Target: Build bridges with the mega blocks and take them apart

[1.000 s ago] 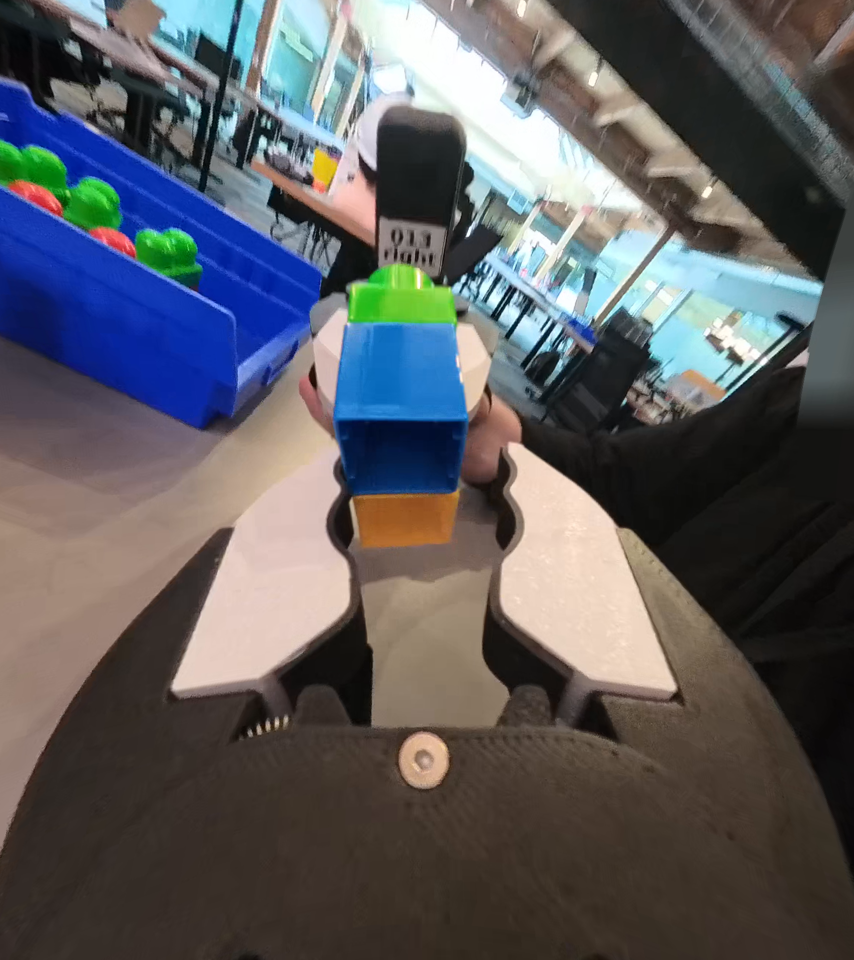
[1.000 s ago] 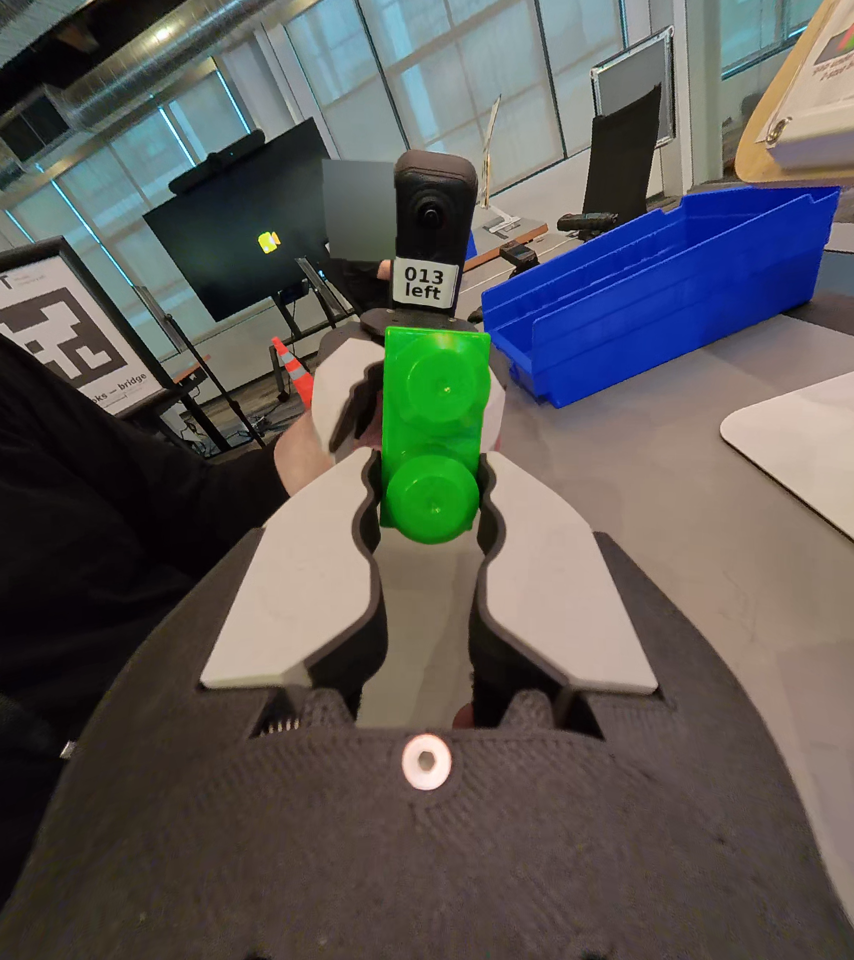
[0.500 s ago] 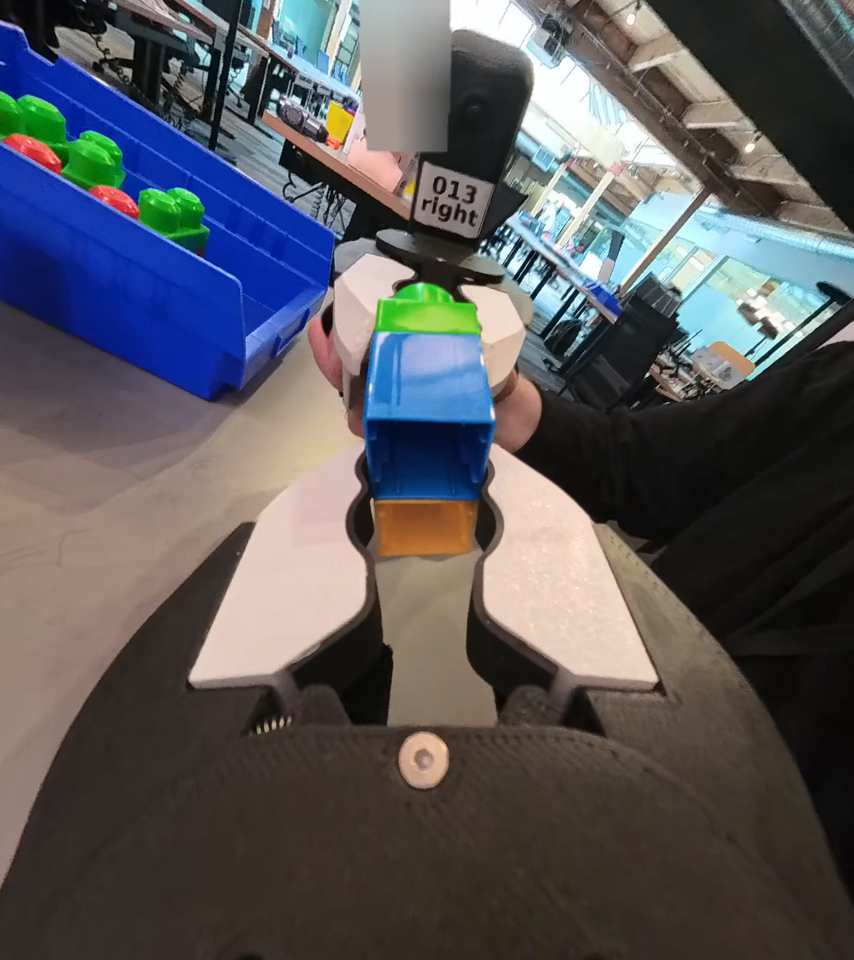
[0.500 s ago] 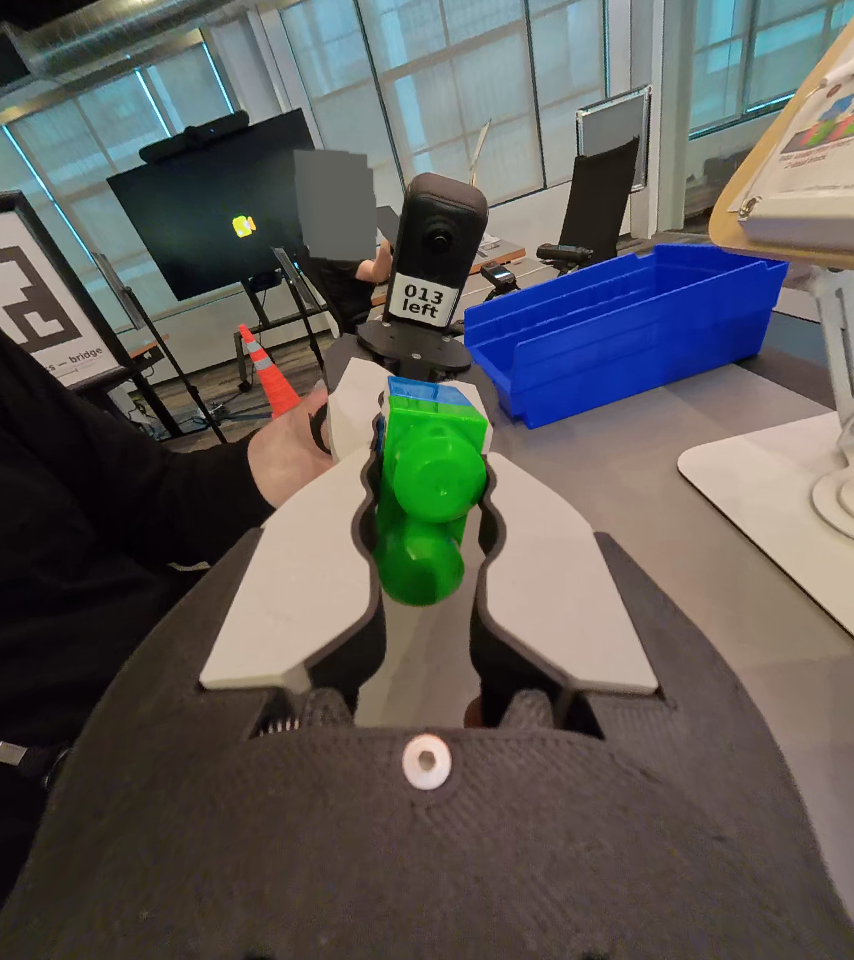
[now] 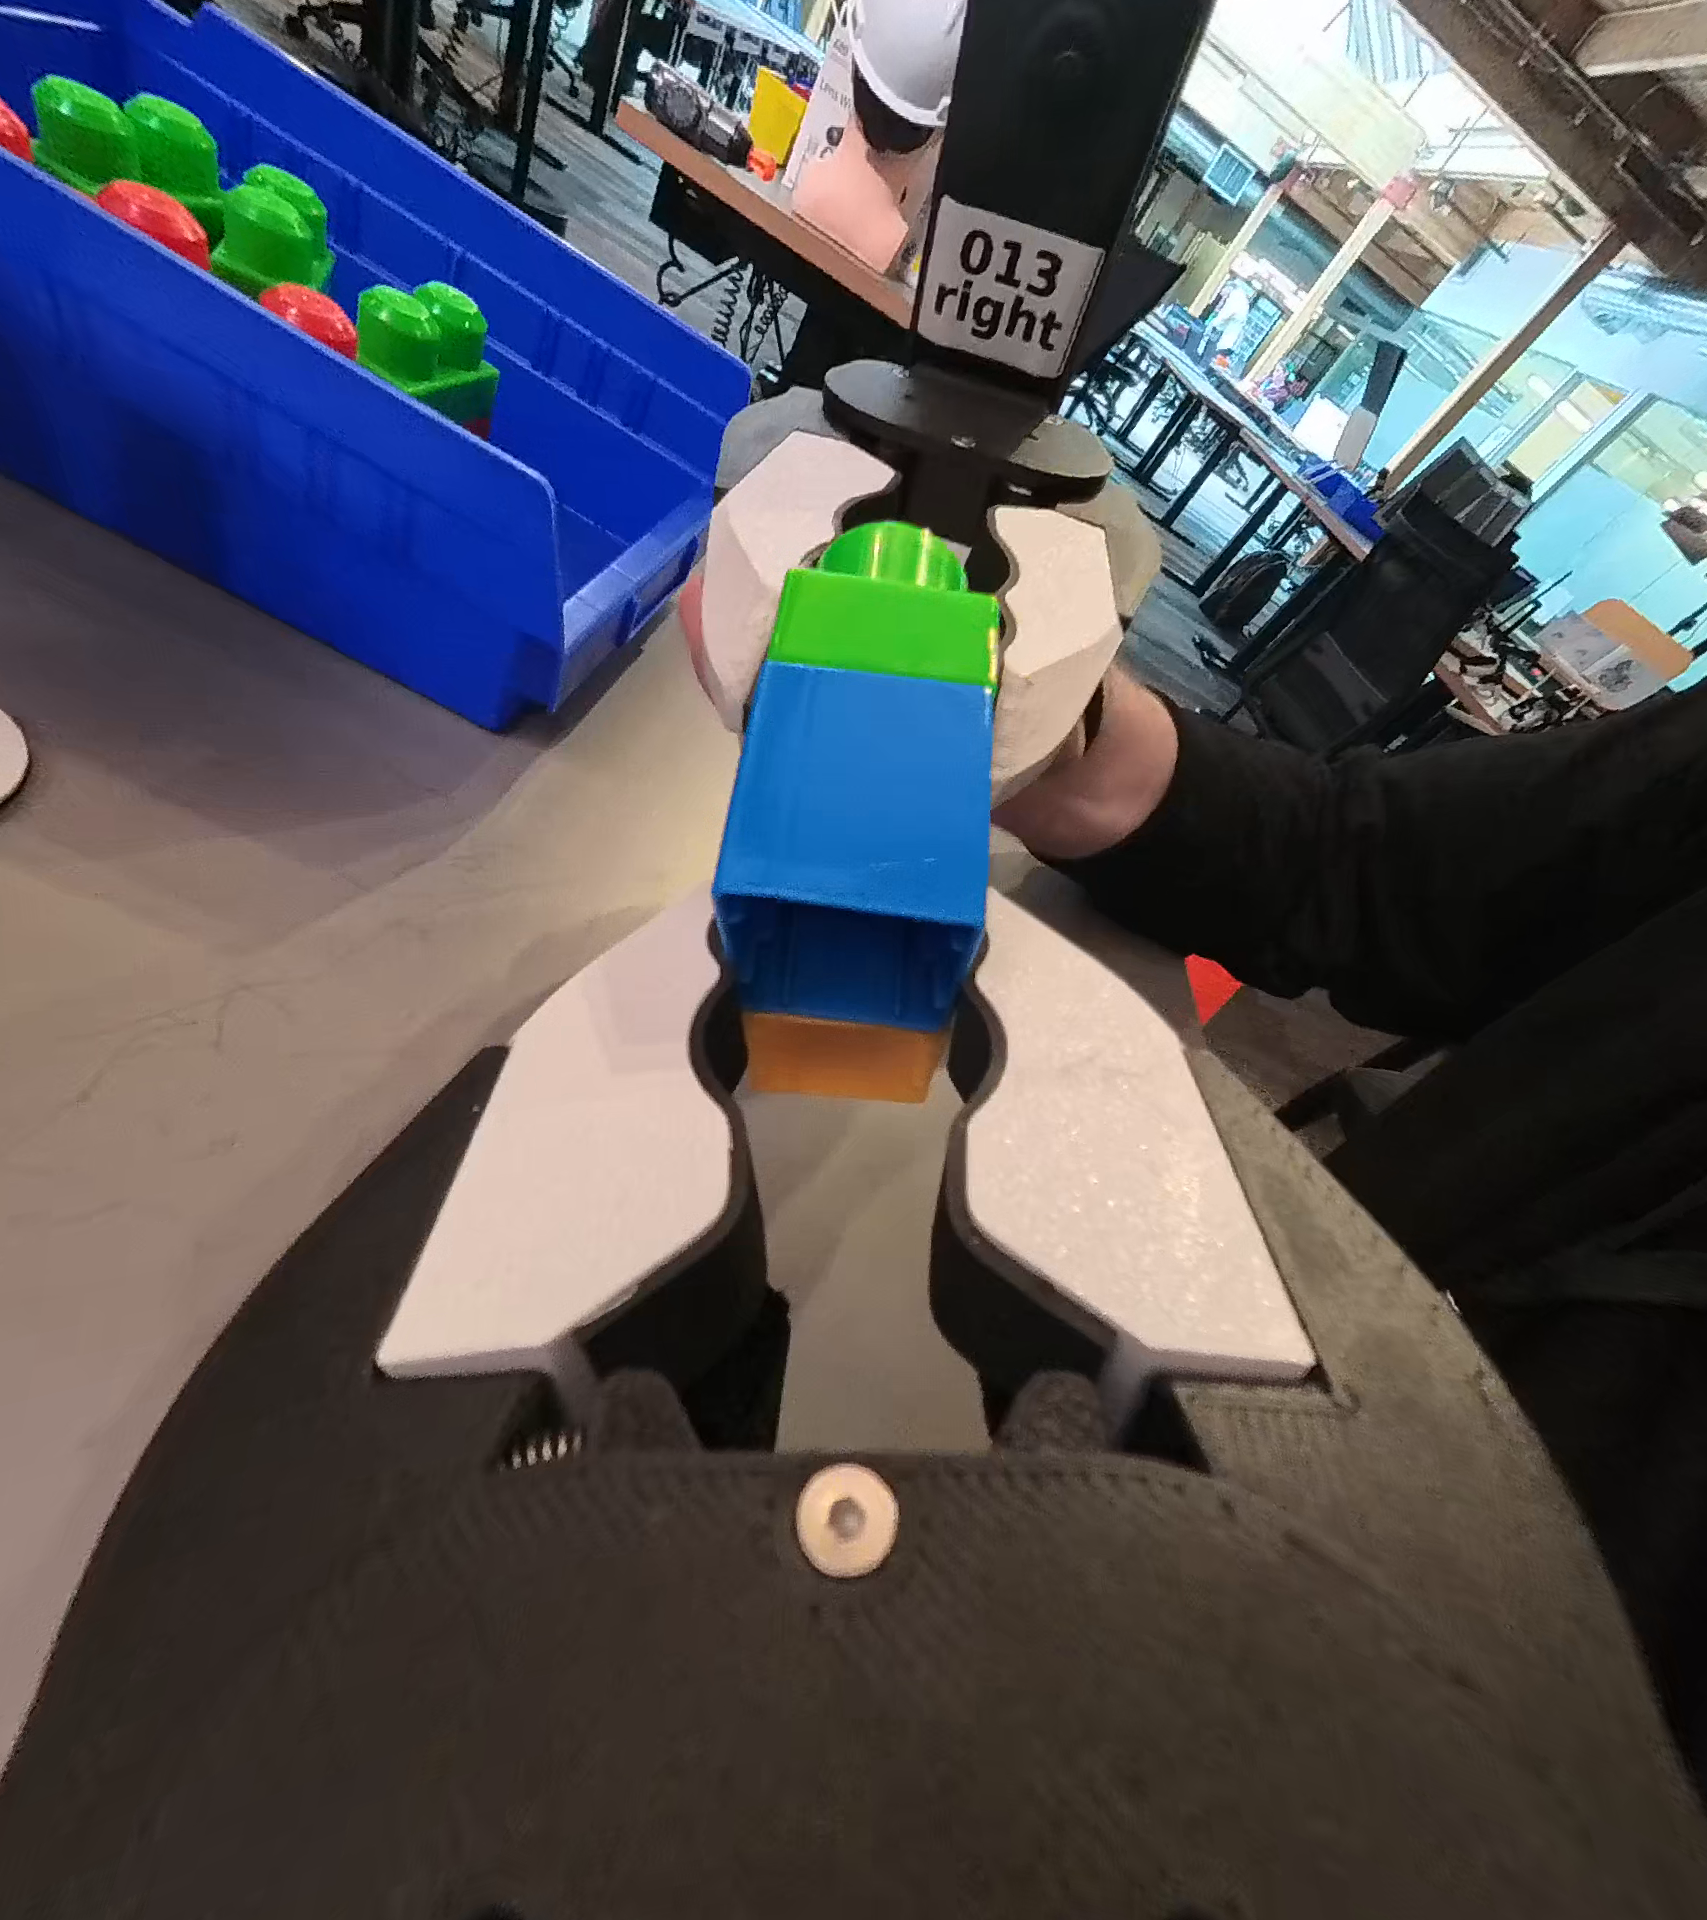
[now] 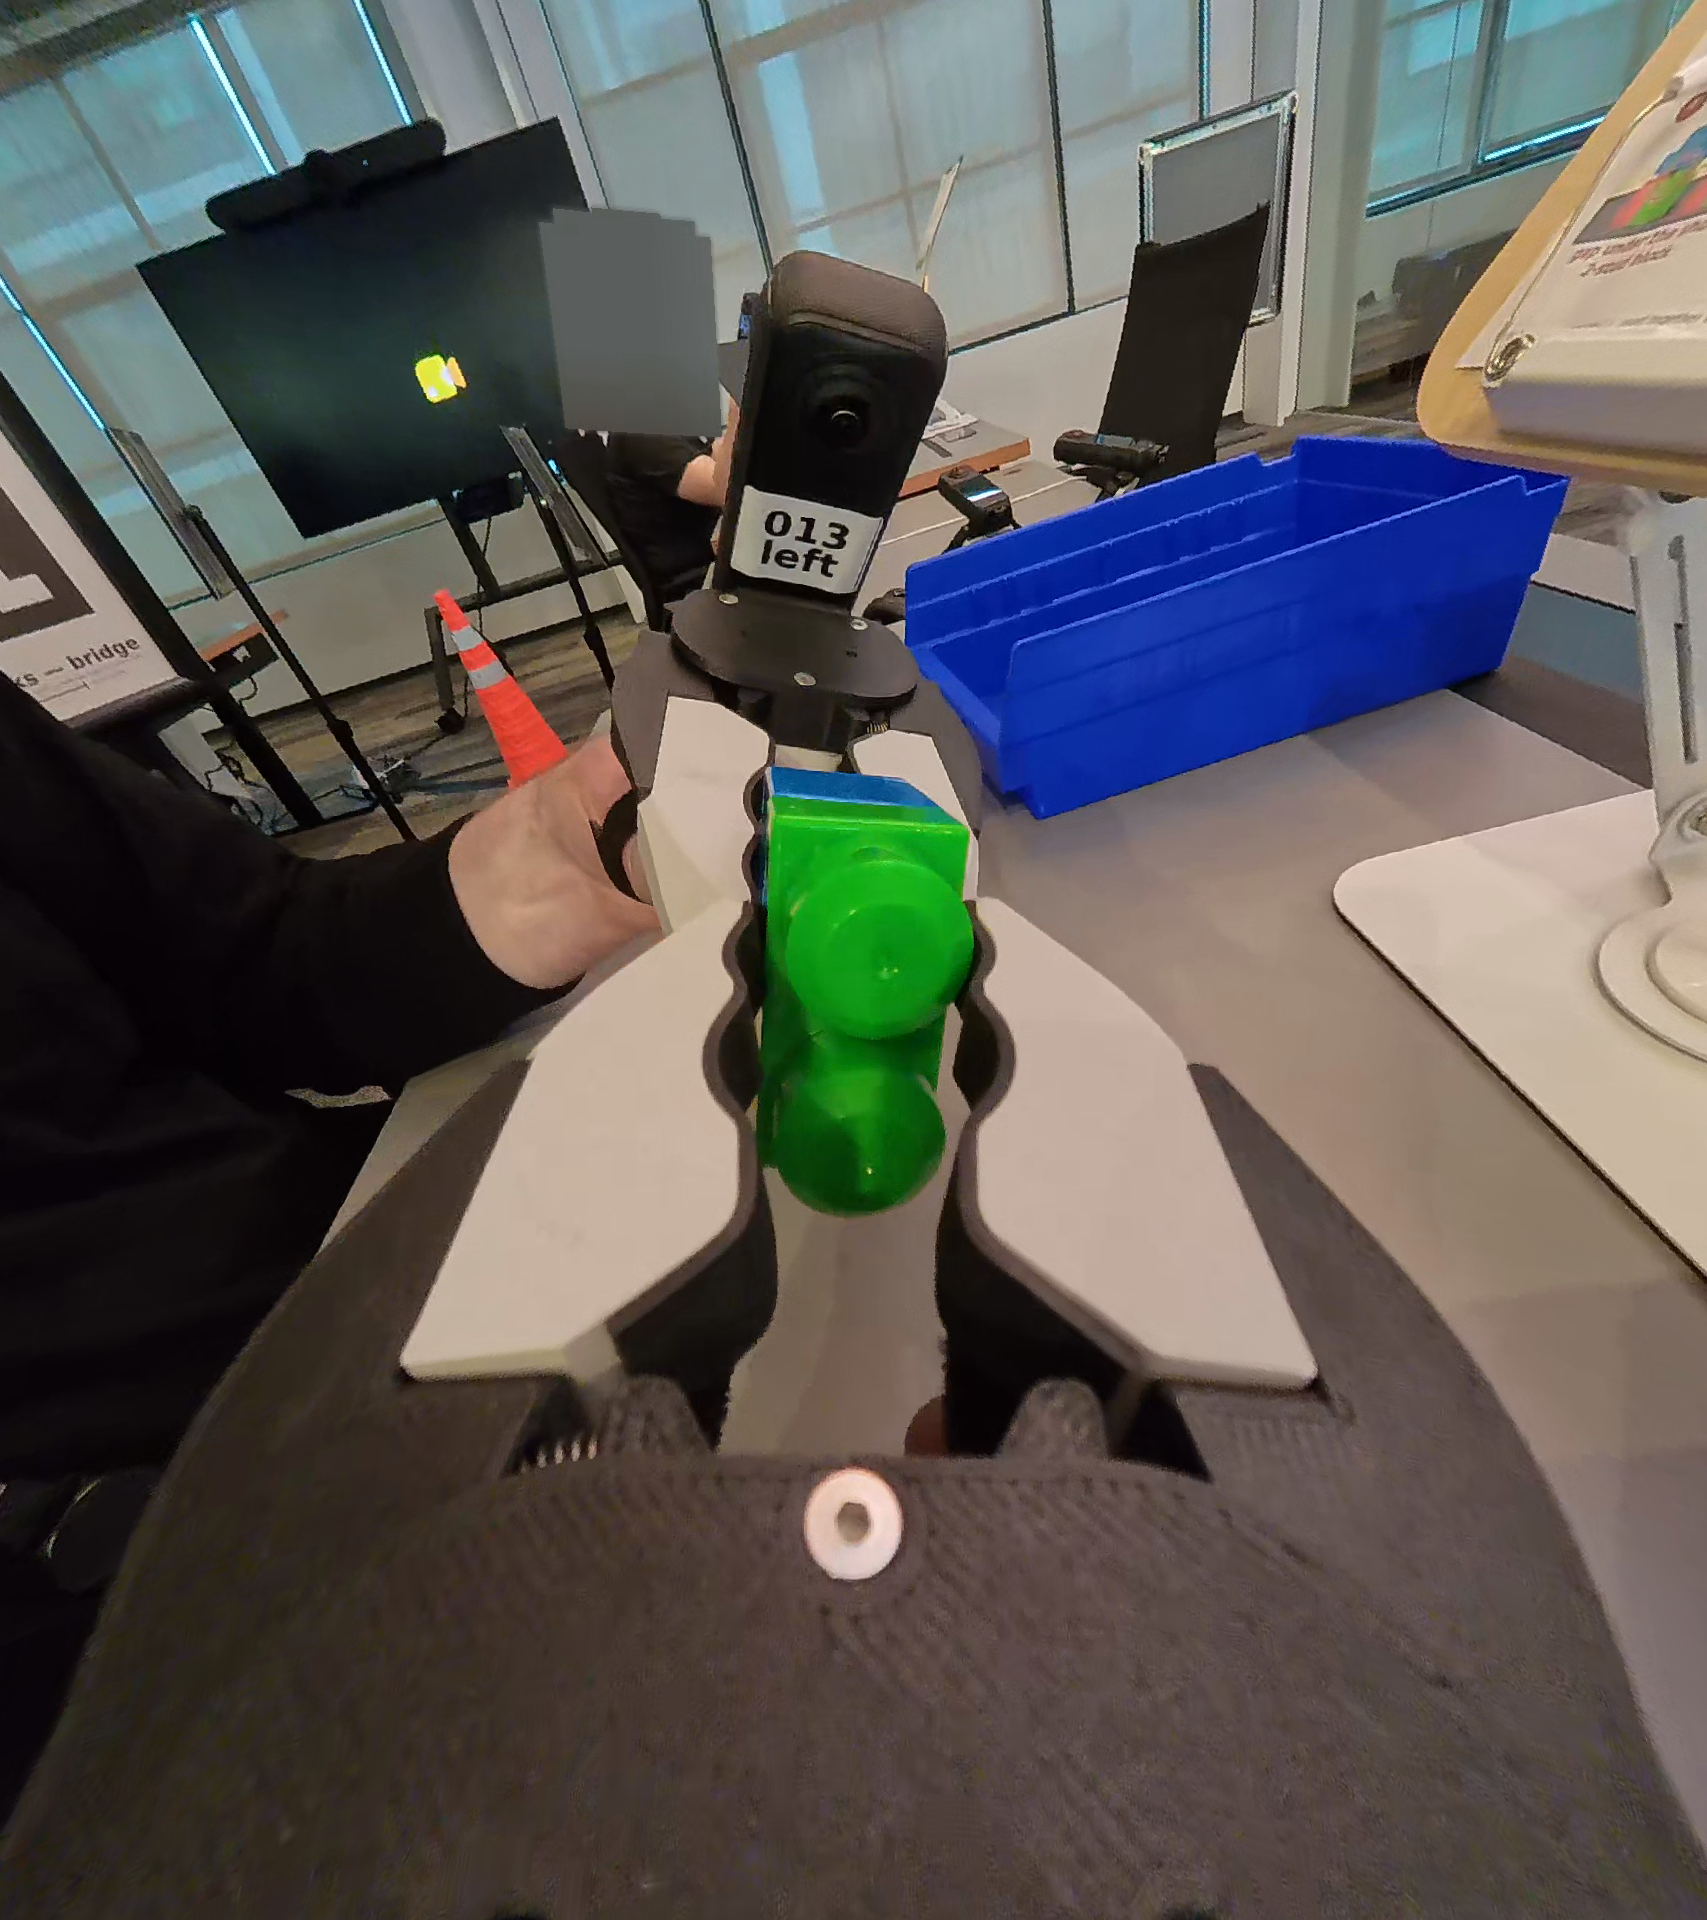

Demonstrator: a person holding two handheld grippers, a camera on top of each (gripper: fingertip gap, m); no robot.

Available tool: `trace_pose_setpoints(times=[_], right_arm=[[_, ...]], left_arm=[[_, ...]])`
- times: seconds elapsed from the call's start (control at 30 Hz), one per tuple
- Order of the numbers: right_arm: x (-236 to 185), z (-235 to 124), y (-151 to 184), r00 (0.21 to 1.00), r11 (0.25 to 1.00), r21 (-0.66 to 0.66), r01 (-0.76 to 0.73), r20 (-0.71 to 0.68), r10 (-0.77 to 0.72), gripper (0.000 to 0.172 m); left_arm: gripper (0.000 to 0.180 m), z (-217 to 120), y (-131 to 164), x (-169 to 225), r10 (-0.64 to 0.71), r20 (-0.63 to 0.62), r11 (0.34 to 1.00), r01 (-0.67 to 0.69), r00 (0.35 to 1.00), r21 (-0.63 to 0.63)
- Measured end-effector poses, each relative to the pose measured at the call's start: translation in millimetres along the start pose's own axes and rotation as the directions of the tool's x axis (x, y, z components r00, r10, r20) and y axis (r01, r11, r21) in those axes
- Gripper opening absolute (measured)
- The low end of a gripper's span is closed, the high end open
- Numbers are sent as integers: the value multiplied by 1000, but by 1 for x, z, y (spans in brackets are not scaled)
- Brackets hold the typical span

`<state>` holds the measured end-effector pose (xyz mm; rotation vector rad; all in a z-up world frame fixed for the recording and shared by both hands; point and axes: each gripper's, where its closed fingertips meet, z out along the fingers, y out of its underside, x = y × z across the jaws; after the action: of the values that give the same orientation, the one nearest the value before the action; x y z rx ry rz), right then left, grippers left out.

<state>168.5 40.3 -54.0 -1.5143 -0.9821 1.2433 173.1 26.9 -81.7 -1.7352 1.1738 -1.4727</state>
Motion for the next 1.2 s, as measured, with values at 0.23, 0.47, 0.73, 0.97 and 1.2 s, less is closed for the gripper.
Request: trace_pose_setpoints(times=[0.23, 0.47, 0.73, 0.97, 1.2], right_arm=[[3, -3, -5, 1000, 999, 36, -26, 2, 26, 35], [9, -9, -8, 985, 980, 110, -167, 65, 160, 35], [7, -7, -6, 982, 980, 90, -179, 82, 171, 35], [7, -5, -4, 986, 985, 69, -159, 66, 155, 35], [5, -12, -16, 996, 992, 92, -89, 14, 88, 35]], left_arm=[[37, 2, -8, -1, 1, 14, 999, -2, 1000, 37], [42, -13, -25, 2, -34, -68, 984, 45, 997, 174], [34, -15, -30, 1, -50, -76, 974, 65, 996, 215], [34, -16, -28, 0, -50, -63, 974, 63, 997, 217], [46, -22, -34, 5, -18, -102, 964, 44, 995, 263]])
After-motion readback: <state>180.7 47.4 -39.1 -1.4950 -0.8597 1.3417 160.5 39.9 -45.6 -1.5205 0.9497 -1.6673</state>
